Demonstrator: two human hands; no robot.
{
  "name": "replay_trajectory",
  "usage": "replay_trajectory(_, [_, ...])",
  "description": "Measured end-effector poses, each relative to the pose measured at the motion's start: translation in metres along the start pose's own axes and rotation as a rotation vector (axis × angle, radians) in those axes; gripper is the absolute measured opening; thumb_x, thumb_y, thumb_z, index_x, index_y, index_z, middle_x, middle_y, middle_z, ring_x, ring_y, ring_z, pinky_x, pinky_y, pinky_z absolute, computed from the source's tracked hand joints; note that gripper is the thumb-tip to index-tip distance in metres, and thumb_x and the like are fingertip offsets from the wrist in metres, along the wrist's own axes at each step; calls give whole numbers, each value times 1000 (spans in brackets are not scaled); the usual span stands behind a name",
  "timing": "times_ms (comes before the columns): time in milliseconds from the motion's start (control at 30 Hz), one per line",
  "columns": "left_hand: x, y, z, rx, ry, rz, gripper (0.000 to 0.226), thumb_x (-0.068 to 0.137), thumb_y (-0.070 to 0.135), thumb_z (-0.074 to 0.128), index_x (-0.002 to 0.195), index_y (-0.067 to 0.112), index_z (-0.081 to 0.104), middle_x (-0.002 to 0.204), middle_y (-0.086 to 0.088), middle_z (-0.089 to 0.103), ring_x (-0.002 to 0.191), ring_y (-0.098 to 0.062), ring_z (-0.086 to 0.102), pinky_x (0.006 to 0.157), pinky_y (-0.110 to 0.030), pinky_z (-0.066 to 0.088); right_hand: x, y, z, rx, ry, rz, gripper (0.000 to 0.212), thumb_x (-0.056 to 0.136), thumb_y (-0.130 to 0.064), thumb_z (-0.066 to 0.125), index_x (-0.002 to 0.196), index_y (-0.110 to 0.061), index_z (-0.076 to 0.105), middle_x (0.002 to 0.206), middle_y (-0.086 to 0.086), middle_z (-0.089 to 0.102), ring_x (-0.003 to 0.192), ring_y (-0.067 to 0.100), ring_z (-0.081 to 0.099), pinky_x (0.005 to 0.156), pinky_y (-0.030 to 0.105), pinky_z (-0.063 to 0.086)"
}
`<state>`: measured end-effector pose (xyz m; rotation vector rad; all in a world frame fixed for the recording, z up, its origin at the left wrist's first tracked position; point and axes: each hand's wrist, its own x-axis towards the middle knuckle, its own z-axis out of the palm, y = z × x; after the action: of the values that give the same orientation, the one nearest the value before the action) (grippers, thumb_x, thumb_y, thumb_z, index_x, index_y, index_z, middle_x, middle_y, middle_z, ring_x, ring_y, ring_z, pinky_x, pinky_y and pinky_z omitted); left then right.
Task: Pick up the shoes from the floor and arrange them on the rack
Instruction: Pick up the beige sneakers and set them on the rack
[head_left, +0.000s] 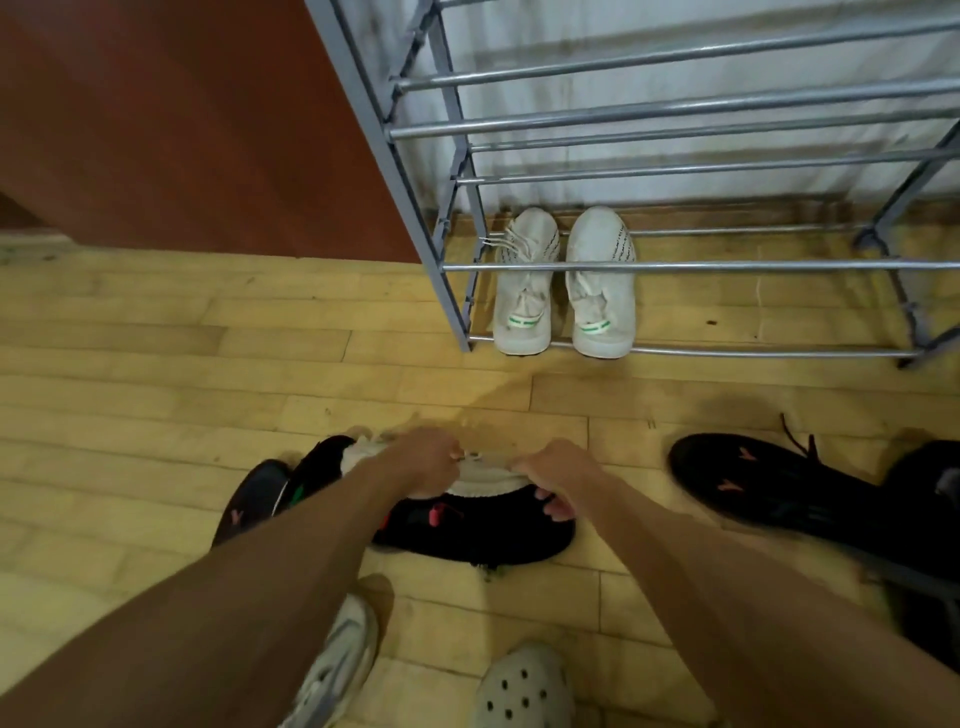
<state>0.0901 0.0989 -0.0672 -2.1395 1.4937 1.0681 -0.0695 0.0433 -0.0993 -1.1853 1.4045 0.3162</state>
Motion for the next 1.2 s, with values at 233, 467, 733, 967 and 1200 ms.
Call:
replay_trajectory(233, [-42,1,-8,-78,130,109,39,93,11,42,131,11,54,136,-12,52,119,-28,53,96,-35,43,-47,-16,-14,189,220,-276,10,85,-2,50,81,-9,56,74,17,65,67,33,70,58,40,59])
replay_trajectory(467, [-92,40,-60,-280,254,68,66,89,26,57,147,18,27,150,-8,27,132,-25,40,98,-34,41,-138,-36,-103,-128,516,-495,30,84,-2,51,106,-11,68,101,16,72,92,31,70,86,45,57])
replay_trajectory(733, [-139,137,-80,-398,127,301,62,84,15,68,139,12,41,139,-6,49,119,-25,52,90,-34,46,-255,-9,-213,1,565,-511,18,93,2,49,104,-12,49,66,11,61,41,14,63,48,29,57])
replay_trajectory(967, [-182,233,-101,-265,254,496,51,67,21,84,113,9,64,101,-4,64,91,-20,59,67,-26,46,-342,64,-279,356,734,-536,8,90,-1,60,86,-7,60,67,11,61,44,11,60,48,26,59])
replay_trajectory(1200, [-198,331,-71,-197,266,518,56,63,24,85,114,10,69,104,-4,70,97,-21,63,77,-29,48,-349,168,-324,481,882,-313,25,89,-12,63,114,-9,61,111,15,65,91,26,67,73,39,61])
